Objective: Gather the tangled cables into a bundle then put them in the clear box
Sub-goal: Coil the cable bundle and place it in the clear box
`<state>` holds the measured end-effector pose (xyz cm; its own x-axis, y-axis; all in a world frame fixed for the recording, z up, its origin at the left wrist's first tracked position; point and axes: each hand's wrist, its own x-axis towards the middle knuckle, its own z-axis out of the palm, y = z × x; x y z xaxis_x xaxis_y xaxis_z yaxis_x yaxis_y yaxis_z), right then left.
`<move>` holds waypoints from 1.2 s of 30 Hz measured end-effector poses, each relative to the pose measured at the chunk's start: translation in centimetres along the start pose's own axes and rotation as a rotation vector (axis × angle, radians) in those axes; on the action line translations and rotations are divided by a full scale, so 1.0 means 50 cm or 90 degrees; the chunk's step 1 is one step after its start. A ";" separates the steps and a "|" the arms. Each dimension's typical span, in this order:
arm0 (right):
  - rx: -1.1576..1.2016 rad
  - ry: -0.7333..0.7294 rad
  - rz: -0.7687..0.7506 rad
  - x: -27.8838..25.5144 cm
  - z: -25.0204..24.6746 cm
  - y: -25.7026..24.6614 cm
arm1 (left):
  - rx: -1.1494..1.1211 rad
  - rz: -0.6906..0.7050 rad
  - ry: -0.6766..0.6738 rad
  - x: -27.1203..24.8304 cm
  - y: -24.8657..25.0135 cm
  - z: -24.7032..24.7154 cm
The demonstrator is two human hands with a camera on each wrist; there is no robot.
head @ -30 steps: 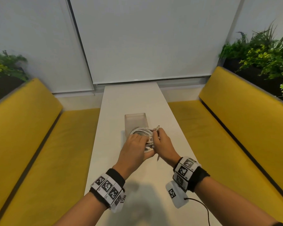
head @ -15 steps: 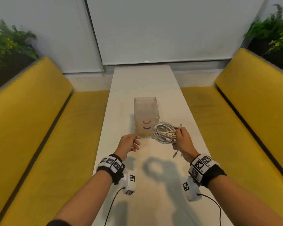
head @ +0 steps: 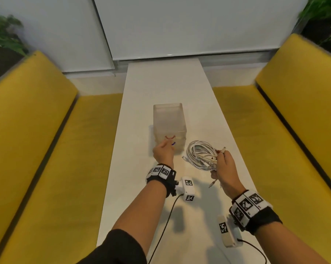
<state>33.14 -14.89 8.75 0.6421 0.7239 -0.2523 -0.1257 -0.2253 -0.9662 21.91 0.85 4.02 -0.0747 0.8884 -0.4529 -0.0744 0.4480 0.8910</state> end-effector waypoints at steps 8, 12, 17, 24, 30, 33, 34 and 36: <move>-0.018 0.023 0.009 0.018 -0.038 -0.003 | -0.031 -0.032 0.064 0.004 0.002 0.041; -0.029 0.025 0.009 0.022 -0.043 -0.006 | -0.052 -0.064 0.092 0.011 0.010 0.051; -0.019 -0.007 0.004 0.013 -0.042 -0.026 | -0.055 -0.065 0.073 0.013 0.002 0.039; -0.003 -0.042 -0.007 0.017 -0.019 -0.055 | -0.073 -0.056 0.005 -0.012 -0.010 0.004; 0.008 -0.073 -0.019 0.039 0.009 -0.080 | -0.093 -0.071 -0.034 -0.063 -0.054 -0.059; -0.009 -0.123 -0.008 0.052 0.032 -0.092 | -0.091 -0.072 -0.030 -0.096 -0.079 -0.093; -0.019 -0.146 -0.001 0.055 0.043 -0.095 | -0.098 -0.074 -0.027 -0.104 -0.085 -0.100; -0.050 -0.184 0.038 0.057 0.069 -0.102 | -0.121 -0.085 -0.023 -0.119 -0.093 -0.109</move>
<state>33.02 -9.43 12.77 0.3927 0.8604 -0.3247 -0.0905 -0.3152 -0.9447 17.30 -7.06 2.38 -0.0166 0.8268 -0.5622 -0.2673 0.5382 0.7993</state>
